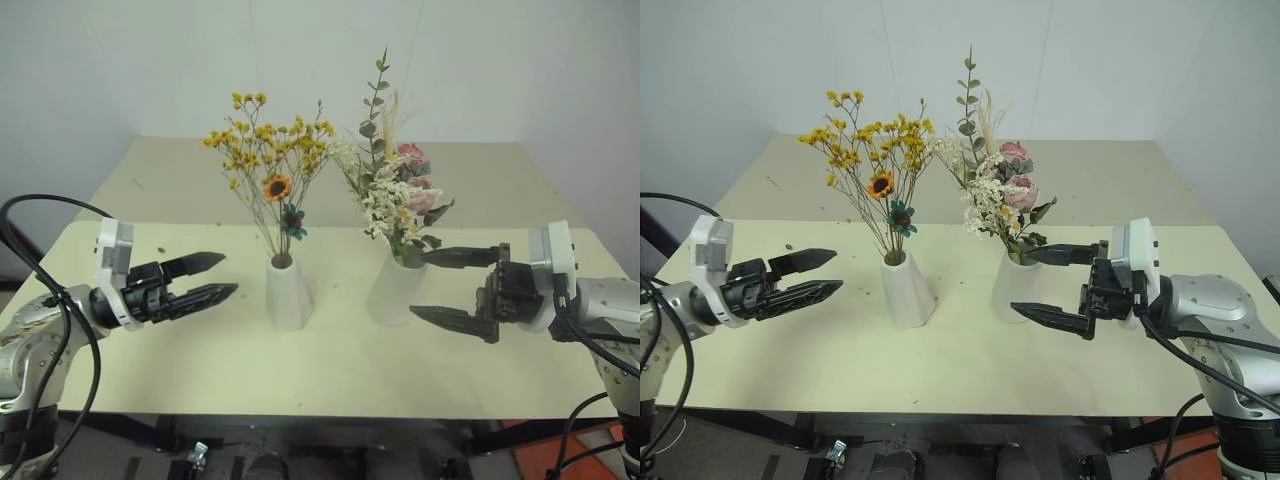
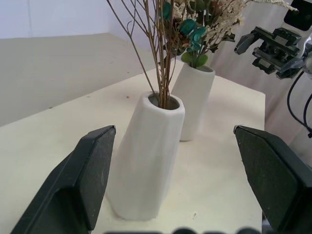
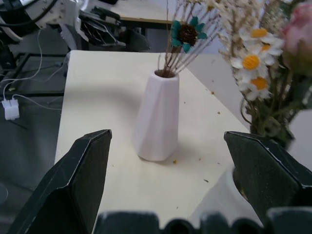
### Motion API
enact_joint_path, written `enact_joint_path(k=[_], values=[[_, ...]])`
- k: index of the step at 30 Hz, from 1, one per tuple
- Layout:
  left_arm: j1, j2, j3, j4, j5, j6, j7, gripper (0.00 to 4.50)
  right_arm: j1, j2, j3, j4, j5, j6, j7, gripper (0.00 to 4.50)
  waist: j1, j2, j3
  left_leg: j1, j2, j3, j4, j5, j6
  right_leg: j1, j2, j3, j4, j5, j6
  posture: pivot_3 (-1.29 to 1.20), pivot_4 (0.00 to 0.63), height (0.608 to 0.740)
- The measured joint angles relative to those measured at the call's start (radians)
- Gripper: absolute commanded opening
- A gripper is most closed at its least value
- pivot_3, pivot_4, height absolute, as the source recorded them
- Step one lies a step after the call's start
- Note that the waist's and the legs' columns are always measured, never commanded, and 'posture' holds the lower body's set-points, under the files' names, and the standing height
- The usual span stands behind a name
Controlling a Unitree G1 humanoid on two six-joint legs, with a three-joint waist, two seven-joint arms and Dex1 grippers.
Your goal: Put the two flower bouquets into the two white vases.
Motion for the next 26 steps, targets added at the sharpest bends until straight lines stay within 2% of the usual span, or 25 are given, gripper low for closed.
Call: enact_joint_path(k=[12, 20, 26], values=[[0.107, 0.105, 0.135, -0.043, -0.001, -0.036, -0.082, 4.24, 0.011, -0.066, -0.057, 0.101, -0.022, -0.019, 0.060, 4.37, -0.006, 0.000, 0.000, 0.000, 0.000, 0.000, 0.000, 0.000, 0.000, 0.000, 0.000, 0.000, 0.000, 0.000, -0.001, 0.00, 0.150, 0.740], [0.204, 0.112, 0.233, -0.123, -0.026, -0.020, -0.070, 4.24, 0.052, -0.094, -0.105, 0.128, -0.029, -0.019, 0.081, 4.37, -0.007, 0.000, 0.000, 0.000, 0.001, 0.000, 0.000, 0.000, 0.000, 0.000, 0.000, 0.000, 0.000, -0.001, -0.001, 0.00, 0.150, 0.740], [0.220, 0.112, 0.243, -0.170, -0.060, -0.017, -0.041, 4.24, 0.076, -0.100, -0.119, 0.127, -0.029, -0.019, 0.078, 4.37, -0.006, 0.000, 0.000, 0.000, 0.001, 0.000, 0.000, 0.000, 0.000, 0.000, 0.000, 0.000, 0.000, -0.001, -0.001, 0.00, 0.150, 0.740]])
